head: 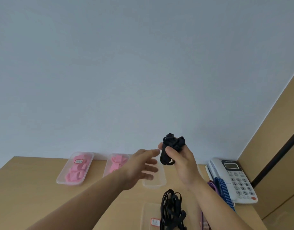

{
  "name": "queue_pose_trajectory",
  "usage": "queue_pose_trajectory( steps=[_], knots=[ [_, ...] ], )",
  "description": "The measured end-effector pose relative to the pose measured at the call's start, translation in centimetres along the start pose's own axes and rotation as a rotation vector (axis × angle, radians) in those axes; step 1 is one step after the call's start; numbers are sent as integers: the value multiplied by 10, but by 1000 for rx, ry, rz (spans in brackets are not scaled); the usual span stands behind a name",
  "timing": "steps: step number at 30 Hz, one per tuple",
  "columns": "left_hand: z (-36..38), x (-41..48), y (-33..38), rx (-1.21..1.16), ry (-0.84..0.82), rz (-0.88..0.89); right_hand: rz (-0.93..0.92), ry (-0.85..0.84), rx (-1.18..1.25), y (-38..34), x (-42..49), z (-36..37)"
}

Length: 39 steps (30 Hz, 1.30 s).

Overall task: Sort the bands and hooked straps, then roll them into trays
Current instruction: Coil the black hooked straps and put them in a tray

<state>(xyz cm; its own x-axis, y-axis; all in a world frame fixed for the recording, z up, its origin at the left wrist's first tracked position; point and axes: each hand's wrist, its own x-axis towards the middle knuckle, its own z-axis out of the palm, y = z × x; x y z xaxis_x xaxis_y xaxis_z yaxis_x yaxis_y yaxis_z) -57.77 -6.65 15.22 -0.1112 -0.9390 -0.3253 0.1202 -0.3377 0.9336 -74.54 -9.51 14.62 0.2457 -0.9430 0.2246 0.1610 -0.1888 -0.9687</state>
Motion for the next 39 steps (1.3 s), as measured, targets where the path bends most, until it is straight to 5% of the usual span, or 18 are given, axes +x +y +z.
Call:
queue_pose_trajectory(
  steps=[4,10,16,23,33,39],
  knots=[
    [2,1,-5,-203,-296,-56,159,-91,123,5,1,12],
    [-10,5,-20,-240,-114,111,185,-70,126,16,4,14],
    [-26,4,-32,-210,-101,148,239,-29,165,27,6,27],
    [-39,13,-55,-372,53,37,339,351,-345,50,2,64],
    [-44,25,-83,-438,-40,-86,364,270,-579,84,-14,72],
    [-55,62,-96,98,106,-260,406,2,-803,105,9,25]
  ],
)
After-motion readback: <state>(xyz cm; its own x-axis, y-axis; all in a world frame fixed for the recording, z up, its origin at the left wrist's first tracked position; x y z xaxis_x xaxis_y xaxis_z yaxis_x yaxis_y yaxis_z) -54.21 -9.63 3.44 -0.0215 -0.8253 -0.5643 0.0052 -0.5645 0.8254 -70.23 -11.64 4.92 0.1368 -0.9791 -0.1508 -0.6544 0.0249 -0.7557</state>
